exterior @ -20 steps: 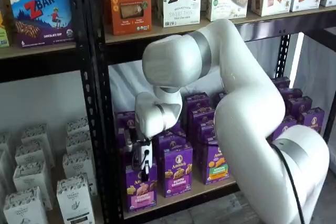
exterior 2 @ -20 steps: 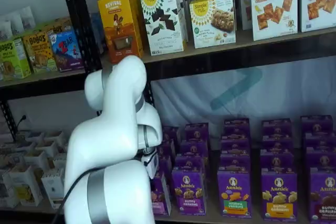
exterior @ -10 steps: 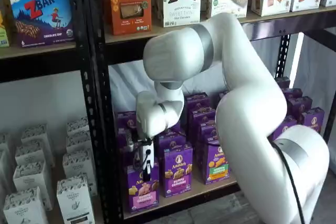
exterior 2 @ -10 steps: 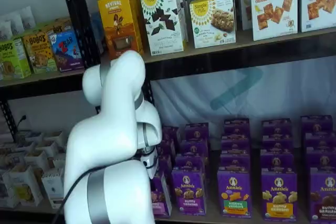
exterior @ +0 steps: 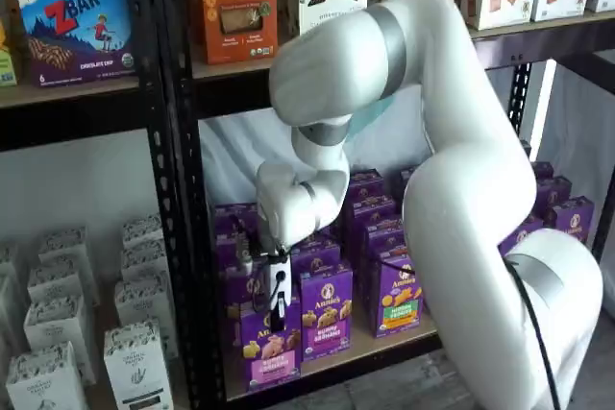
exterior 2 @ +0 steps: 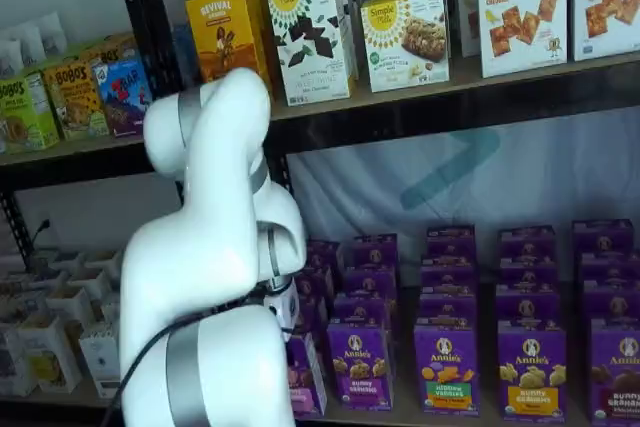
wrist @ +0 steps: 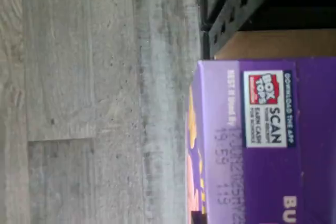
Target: Pick up the purple box with a pink patch in the middle, on the bottom shelf, the first box from the left
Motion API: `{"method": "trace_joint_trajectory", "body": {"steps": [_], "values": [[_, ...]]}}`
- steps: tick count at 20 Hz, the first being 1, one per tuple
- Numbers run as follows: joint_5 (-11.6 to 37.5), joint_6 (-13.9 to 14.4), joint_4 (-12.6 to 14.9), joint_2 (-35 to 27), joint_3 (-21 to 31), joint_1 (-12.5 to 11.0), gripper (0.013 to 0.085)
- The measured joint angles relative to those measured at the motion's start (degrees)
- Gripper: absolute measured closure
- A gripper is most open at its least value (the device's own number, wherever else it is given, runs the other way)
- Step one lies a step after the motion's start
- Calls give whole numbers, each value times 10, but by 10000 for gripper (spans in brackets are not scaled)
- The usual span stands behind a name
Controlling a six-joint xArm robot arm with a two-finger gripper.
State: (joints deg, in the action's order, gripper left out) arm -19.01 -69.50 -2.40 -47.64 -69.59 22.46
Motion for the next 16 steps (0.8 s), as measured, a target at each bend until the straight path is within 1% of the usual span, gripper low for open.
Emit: {"method": "trace_joint_trajectory", "body": {"steps": [12,16], "values": [[13,50,48,137,160,5,690],[17,53,57,179,204,0,690]]}}
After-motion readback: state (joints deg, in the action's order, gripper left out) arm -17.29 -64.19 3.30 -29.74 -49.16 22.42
